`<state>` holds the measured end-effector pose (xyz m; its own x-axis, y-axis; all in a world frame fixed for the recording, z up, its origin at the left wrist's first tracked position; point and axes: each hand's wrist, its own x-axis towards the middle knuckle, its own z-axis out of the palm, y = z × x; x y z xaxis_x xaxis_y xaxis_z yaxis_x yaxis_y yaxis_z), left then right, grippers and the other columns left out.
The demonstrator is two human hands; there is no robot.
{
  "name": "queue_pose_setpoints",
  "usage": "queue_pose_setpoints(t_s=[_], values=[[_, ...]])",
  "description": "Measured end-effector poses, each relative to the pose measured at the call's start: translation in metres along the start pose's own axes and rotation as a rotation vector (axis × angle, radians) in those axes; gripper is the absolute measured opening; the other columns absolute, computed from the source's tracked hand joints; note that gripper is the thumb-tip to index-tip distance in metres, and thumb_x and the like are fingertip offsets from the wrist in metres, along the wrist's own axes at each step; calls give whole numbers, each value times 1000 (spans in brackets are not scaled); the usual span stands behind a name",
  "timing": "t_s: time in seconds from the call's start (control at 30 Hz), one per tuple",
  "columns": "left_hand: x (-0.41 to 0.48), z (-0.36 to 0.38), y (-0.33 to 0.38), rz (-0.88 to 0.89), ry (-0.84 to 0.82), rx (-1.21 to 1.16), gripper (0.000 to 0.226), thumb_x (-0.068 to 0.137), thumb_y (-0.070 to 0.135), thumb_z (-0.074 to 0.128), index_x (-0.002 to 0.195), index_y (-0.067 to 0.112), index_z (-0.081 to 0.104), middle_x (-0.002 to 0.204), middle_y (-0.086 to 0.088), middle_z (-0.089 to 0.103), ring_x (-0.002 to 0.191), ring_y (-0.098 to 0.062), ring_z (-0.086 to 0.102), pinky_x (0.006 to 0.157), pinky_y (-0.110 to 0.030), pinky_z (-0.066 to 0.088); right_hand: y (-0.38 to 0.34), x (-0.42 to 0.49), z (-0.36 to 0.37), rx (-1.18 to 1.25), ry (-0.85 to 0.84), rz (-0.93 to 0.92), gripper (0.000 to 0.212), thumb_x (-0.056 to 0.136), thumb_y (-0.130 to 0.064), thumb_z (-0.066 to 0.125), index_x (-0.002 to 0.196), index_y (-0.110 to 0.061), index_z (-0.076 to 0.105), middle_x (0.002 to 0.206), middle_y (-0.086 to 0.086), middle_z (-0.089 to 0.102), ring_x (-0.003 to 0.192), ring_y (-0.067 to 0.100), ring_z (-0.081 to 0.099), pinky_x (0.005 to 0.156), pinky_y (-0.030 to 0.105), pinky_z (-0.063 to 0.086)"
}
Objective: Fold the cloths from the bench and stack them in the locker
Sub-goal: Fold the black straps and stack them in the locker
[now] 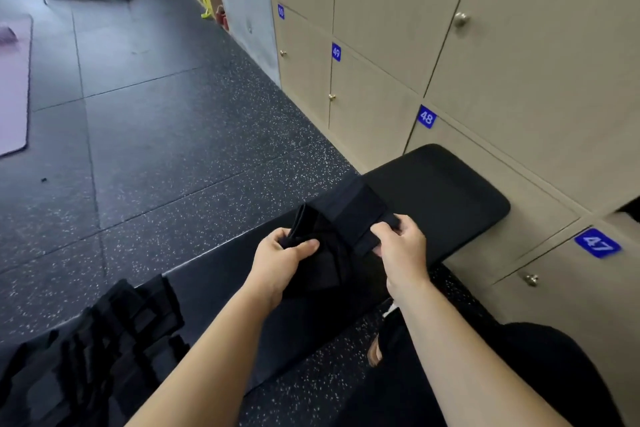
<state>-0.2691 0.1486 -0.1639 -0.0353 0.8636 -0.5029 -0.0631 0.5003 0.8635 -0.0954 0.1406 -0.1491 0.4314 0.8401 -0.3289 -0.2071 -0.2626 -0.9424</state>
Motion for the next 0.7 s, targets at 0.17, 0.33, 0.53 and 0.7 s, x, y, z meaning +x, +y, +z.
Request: queue_pose_setpoints(t_s=[0.17, 0.33, 0.53, 0.7], values=[[-25, 43, 31, 43, -117, -72, 23, 80, 9, 77, 100, 6, 66, 92, -17, 75, 77, -30, 72, 73, -41, 59, -40, -8, -54, 94, 67, -109, 21, 84, 2, 60, 101, -11, 63, 93, 2, 72, 81, 14, 68, 73, 31, 55], [-55, 104, 54, 67, -233, -50, 24, 81, 9, 77, 102, 9, 65, 90, -18, 75, 82, -36, 73, 78, -50, 59, -73, -19, -120, 104, 131, -177, 19, 84, 2, 61, 92, -11, 71, 93, 10, 75, 88, 24, 70, 78, 37, 58], [-87, 178, 64, 92, -363, 4, 24, 81, 7, 77, 102, 10, 65, 90, -19, 75, 81, -38, 73, 76, -48, 59, -97, -33, -202, 156, 249, -198, 15, 87, 0, 61, 92, -7, 73, 87, 7, 76, 84, 21, 72, 79, 34, 59], [-110, 238, 61, 117, -443, 50, 21, 79, 6, 78, 96, 11, 65, 88, -19, 75, 82, -38, 72, 82, -53, 57, -110, -37, -278, 234, 406, -217, 10, 85, 0, 65, 86, -6, 73, 89, 11, 74, 82, 22, 68, 78, 38, 54]])
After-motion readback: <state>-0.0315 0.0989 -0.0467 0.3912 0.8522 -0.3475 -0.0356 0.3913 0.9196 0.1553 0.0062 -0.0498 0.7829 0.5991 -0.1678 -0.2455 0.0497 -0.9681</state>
